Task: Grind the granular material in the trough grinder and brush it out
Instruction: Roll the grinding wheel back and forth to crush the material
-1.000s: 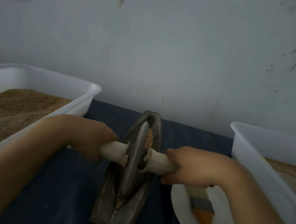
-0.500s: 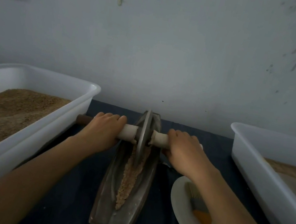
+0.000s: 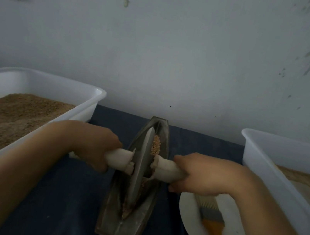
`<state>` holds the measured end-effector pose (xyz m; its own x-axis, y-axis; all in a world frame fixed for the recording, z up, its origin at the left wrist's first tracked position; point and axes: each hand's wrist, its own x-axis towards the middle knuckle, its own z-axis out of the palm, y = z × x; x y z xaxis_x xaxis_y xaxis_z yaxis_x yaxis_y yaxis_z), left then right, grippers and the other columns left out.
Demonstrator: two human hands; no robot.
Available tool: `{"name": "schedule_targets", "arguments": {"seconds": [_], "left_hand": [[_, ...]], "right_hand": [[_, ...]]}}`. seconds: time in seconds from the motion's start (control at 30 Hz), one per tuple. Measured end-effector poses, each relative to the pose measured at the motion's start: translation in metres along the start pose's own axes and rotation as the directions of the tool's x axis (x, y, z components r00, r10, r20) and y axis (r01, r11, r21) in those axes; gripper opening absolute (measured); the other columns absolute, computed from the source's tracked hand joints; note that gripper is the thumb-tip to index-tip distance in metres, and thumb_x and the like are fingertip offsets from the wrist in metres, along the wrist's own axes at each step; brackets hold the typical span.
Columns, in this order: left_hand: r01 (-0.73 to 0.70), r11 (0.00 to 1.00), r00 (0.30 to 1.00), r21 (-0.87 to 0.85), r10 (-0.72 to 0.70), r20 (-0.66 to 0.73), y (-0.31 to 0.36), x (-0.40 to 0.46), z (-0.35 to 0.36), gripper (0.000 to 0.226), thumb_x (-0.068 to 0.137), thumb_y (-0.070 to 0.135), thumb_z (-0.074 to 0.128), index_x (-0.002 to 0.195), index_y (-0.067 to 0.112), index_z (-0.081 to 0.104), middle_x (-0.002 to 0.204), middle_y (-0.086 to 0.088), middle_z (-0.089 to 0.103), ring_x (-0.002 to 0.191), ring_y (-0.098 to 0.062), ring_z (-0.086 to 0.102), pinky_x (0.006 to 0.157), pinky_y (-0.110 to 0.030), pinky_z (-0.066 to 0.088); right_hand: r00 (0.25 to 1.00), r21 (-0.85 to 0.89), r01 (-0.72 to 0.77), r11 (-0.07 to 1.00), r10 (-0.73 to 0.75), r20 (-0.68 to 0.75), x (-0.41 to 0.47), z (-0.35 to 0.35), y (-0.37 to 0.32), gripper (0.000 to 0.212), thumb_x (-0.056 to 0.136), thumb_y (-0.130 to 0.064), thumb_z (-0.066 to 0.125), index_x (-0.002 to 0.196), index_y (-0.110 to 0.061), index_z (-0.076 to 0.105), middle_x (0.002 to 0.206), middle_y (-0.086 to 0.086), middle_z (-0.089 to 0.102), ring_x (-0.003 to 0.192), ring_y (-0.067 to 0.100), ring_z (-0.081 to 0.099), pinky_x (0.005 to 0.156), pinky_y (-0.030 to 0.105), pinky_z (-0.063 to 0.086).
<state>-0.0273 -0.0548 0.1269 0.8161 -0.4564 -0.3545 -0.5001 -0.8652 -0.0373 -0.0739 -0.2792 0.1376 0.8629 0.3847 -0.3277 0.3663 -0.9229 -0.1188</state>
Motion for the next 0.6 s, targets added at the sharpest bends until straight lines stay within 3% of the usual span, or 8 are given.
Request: {"name": "schedule_targets", "arguments": {"seconds": [0.1,0.17,0.27,0.33,0.4,0.5,0.6], "left_hand": [[0.04,0.999,0.991,-0.021,-0.042,-0.125,-0.001,0.018,0.005,0.038,0.082,0.024,0.066,0.118,0.024,0.053,0.113,0.004,0.059,0.1,-0.012,0.055,0.079,-0.021,0.038],[0.074,0.997,0.959,-0.022,-0.077,-0.274,-0.004,0.033,0.011,0.038,0.083,0.024,0.065,0.118,0.022,0.051,0.117,0.001,0.059,0.108,-0.016,0.055,0.085,-0.025,0.039],[0.139,0.99,0.842,0.029,-0.102,-0.53,-0.005,0.053,0.023,0.03,0.086,0.027,0.059,0.113,0.019,0.048,0.116,-0.001,0.058,0.108,-0.019,0.055,0.09,-0.03,0.04],[0.18,0.982,0.748,0.064,-0.094,-0.657,-0.004,0.061,0.029,0.027,0.086,0.028,0.058,0.109,0.019,0.045,0.113,0.0,0.057,0.106,-0.019,0.054,0.088,-0.03,0.037],[0.184,0.981,0.705,0.057,-0.091,-0.703,-0.003,0.064,0.031,0.027,0.086,0.027,0.059,0.106,0.02,0.044,0.111,0.001,0.055,0.105,-0.018,0.052,0.087,-0.03,0.035],[0.162,0.986,0.729,0.046,-0.088,-0.679,-0.003,0.06,0.03,0.027,0.086,0.028,0.059,0.107,0.02,0.044,0.112,0.001,0.056,0.105,-0.017,0.053,0.088,-0.029,0.036],[0.133,0.99,0.829,0.044,-0.087,-0.552,-0.003,0.05,0.023,0.028,0.087,0.029,0.06,0.111,0.02,0.047,0.116,0.0,0.058,0.106,-0.016,0.055,0.092,-0.029,0.041]], "right_hand": [[0.995,-0.02,-0.043,0.999,0.041,-0.088,0.017,0.006,0.008,0.021,0.089,-0.033,0.059,0.092,-0.02,0.043,0.083,-0.005,0.049,0.071,0.009,0.047,0.054,0.02,0.033],[0.968,-0.061,-0.082,0.995,0.065,-0.241,0.032,0.012,0.016,0.021,0.09,-0.031,0.057,0.095,-0.018,0.041,0.093,0.0,0.052,0.08,0.014,0.048,0.057,0.025,0.033],[0.85,-0.171,-0.139,0.975,0.03,-0.526,0.05,0.025,0.03,0.023,0.089,-0.029,0.055,0.106,-0.016,0.045,0.108,0.003,0.054,0.095,0.02,0.049,0.07,0.031,0.029],[0.783,-0.209,-0.165,0.964,-0.001,-0.622,0.059,0.031,0.036,0.026,0.088,-0.03,0.057,0.107,-0.016,0.046,0.108,0.002,0.054,0.097,0.021,0.048,0.07,0.031,0.024],[0.747,-0.231,-0.184,0.955,-0.017,-0.664,0.062,0.034,0.036,0.025,0.087,-0.029,0.057,0.105,-0.015,0.047,0.107,0.003,0.054,0.097,0.022,0.048,0.069,0.031,0.022],[0.765,-0.245,-0.199,0.949,-0.006,-0.644,0.059,0.033,0.033,0.024,0.088,-0.026,0.055,0.107,-0.014,0.047,0.108,0.004,0.054,0.097,0.023,0.049,0.07,0.032,0.025],[0.875,-0.183,-0.152,0.971,0.047,-0.482,0.047,0.026,0.025,0.022,0.092,-0.022,0.051,0.11,-0.011,0.045,0.111,0.007,0.055,0.094,0.021,0.05,0.068,0.03,0.027]]}}
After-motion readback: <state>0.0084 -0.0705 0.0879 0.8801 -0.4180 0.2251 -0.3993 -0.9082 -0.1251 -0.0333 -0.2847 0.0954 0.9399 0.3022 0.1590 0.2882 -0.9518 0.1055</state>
